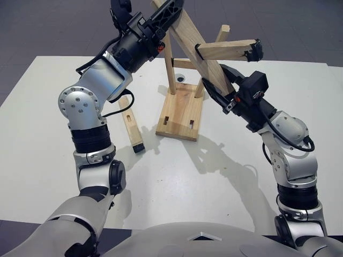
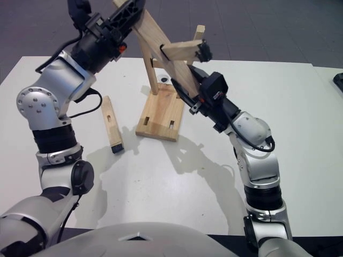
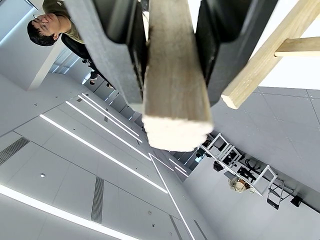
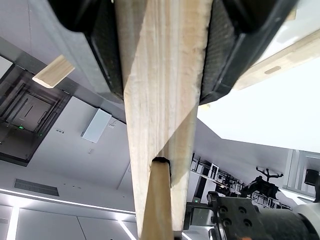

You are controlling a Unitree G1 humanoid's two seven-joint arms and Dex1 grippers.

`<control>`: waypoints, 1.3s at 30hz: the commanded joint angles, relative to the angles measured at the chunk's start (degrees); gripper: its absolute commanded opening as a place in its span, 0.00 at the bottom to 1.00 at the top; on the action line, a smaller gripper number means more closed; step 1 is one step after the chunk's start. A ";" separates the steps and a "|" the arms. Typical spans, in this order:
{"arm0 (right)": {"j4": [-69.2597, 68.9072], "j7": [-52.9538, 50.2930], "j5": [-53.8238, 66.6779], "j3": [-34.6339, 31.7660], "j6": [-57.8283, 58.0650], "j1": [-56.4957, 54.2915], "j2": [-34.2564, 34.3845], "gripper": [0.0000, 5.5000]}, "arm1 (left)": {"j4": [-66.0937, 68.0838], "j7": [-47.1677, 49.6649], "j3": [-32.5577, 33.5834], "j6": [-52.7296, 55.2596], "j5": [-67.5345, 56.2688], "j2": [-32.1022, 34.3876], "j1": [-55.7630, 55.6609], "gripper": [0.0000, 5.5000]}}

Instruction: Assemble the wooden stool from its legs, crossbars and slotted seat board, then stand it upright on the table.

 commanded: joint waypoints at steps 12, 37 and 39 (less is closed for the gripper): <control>3.71 -1.06 -4.34 0.55 -2.69 -1.57 -0.71 0.64 | -1.79 -1.90 -0.40 -3.26 5.08 -1.23 1.96 0.19; 12.61 0.64 4.65 5.47 19.32 13.94 3.77 0.98 | -16.17 20.75 1.68 1.39 15.38 3.71 14.85 0.19; 11.97 -1.79 4.85 5.87 21.24 13.65 6.42 0.98 | -16.15 20.56 0.36 1.19 17.01 3.00 14.98 0.19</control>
